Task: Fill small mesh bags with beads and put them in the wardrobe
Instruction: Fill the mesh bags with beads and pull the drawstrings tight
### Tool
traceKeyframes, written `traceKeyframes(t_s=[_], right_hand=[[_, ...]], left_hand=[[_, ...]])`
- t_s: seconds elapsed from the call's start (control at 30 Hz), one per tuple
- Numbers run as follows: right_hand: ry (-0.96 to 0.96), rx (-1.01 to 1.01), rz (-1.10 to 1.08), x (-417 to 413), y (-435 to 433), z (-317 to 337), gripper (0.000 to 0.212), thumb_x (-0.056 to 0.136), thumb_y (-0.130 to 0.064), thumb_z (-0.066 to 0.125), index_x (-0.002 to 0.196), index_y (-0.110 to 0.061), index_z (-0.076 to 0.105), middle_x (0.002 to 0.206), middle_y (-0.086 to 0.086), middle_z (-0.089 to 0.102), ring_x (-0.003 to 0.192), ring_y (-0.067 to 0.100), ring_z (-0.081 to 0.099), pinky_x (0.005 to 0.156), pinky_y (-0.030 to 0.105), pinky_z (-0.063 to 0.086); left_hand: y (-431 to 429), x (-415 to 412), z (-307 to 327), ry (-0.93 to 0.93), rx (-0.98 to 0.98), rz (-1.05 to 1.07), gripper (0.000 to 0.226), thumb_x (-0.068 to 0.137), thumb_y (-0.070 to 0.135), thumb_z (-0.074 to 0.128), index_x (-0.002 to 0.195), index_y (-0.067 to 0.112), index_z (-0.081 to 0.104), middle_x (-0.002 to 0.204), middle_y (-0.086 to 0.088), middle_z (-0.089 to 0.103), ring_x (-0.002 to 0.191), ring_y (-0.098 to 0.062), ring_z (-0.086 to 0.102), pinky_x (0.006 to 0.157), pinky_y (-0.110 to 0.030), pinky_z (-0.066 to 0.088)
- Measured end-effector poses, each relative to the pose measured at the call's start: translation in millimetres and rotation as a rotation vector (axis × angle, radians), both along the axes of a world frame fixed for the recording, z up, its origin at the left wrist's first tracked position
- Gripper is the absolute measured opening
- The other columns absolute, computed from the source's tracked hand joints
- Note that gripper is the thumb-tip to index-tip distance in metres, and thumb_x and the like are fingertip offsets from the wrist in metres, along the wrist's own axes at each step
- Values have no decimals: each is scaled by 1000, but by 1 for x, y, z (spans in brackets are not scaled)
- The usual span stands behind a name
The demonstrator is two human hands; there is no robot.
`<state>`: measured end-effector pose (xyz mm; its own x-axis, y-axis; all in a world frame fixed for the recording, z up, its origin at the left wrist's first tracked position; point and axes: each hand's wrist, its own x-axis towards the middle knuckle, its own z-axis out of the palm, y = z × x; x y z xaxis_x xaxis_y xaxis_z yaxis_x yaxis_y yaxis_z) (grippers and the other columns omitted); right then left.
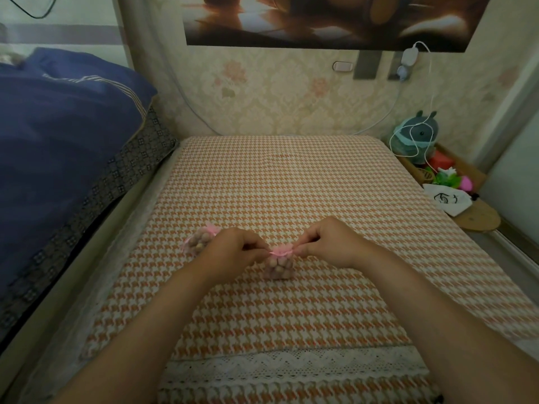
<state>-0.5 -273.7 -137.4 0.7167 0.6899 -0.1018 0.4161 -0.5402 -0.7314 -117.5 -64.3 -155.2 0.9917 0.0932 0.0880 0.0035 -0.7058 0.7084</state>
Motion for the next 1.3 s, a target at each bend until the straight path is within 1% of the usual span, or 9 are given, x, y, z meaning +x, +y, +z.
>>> traceKeyframes(t_s=[0.1, 0.17, 0.3, 0.5, 0.67, 0.83, 0.93, 1.1, 1.3], right_hand=[[7, -15, -13, 2, -2, -1, 23, 86, -28, 80, 66, -37, 77, 73, -16, 75, 60, -3, 61, 64, 20, 47], [11, -11, -29, 3, -2, -2, 19, 87, -28, 79, 69, -33, 78, 77, -10, 77, 63, 5, 60, 65, 26, 49], [26, -65, 54, 1, -1, -3, 14, 92, -23, 73, 84, -33, 78, 61, -23, 69, 54, -11, 57, 55, 8, 40], [42, -95, 71, 3, 1, -5, 11, 95, -20, 69, 95, -25, 79, 51, -15, 61, 45, -4, 49, 50, 14, 40], [-12, -106, 77, -1, 4, -1, 18, 99, -18, 63, 102, -25, 79, 51, -30, 60, 45, -10, 53, 44, 6, 36], [33, 45, 31, -9, 17, -1, 21, 88, -9, 72, 91, -27, 82, 79, -7, 77, 71, 5, 71, 66, 22, 58], [140, 133, -24, -11, 21, -7, 20, 85, -4, 74, 90, -22, 81, 81, -1, 79, 75, 8, 75, 67, 20, 57], [405, 184, -80, -11, 19, -12, 26, 85, -6, 78, 106, -20, 71, 84, 1, 80, 84, 12, 77, 79, 25, 56], [490, 180, -158, -15, 22, -15, 41, 80, -12, 84, 116, -20, 68, 94, 7, 79, 88, 16, 76, 73, 23, 59]], left_hand=[[-1, 0, 1, 10, 14, 10, 6, 90, 19, 72, 87, 18, 77, 77, 10, 71, 73, -4, 65, 68, -19, 53], [0, 0, 0, -1, -3, 23, 9, 90, 18, 72, 82, 20, 74, 76, 10, 70, 73, -4, 64, 70, -19, 51], [-1, -1, -4, -32, -24, 25, 16, 92, 17, 69, 79, 25, 71, 76, 11, 70, 73, 4, 62, 70, -12, 47], [-9, 3, -8, -28, -161, 8, 25, 94, 10, 65, 100, 33, 74, 76, 17, 75, 75, 2, 69, 74, -18, 55], [-14, 2, -12, -28, -146, -90, 36, 96, 6, 61, 89, 38, 75, 86, 7, 76, 84, -9, 70, 81, -29, 57], [-23, 6, -17, -86, -138, -120, 46, 96, 8, 61, 81, 50, 71, 89, 9, 74, 83, -5, 68, 79, -26, 54], [-24, 5, -19, -109, -136, -97, 43, 94, 11, 64, 82, 52, 71, 82, 16, 74, 76, 0, 69, 74, -21, 54], [-19, 2, -16, -66, -219, -67, 28, 92, 24, 69, 106, 44, 54, 75, 11, 76, 68, -6, 72, 65, -23, 55], [-17, 5, -19, -45, -186, -95, 37, 90, 24, 72, 127, 29, 66, 68, 20, 71, 63, 9, 61, 64, -13, 44]])
